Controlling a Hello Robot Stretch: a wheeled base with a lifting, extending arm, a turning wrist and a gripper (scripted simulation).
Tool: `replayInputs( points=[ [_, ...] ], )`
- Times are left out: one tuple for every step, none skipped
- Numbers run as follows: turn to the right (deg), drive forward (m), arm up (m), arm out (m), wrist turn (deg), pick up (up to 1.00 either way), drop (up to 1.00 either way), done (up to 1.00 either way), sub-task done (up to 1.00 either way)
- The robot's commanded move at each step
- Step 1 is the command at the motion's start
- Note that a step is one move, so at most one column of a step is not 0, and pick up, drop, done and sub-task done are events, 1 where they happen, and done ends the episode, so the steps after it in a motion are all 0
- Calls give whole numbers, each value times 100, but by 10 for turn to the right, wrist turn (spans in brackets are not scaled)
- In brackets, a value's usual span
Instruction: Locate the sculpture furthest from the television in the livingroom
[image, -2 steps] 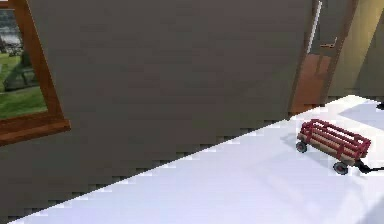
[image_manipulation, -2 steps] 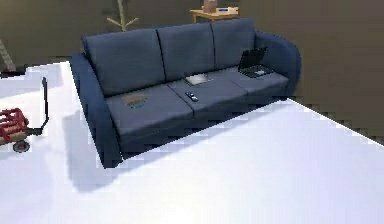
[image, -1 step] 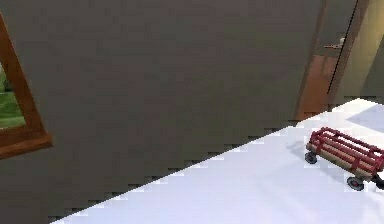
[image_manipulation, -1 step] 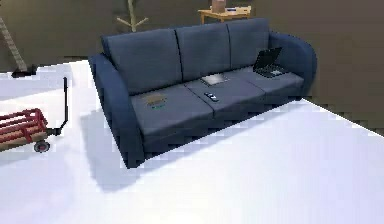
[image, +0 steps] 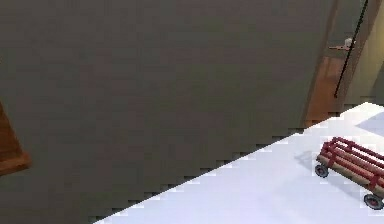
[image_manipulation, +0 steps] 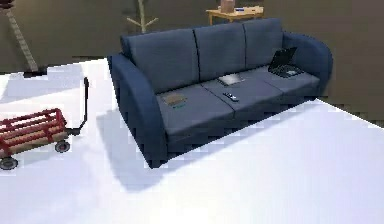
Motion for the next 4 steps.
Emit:
replayInputs(
  points=[
    [240, 0, 0, 0, 0, 0, 0, 0, 0],
    [0, 100, 0, 0, 0, 0, 0, 0, 0],
    [30, 0, 0, 0, 0, 0, 0, 0, 0],
    [0, 95, 0, 0, 0, 0, 0, 0, 0]
  ],
)
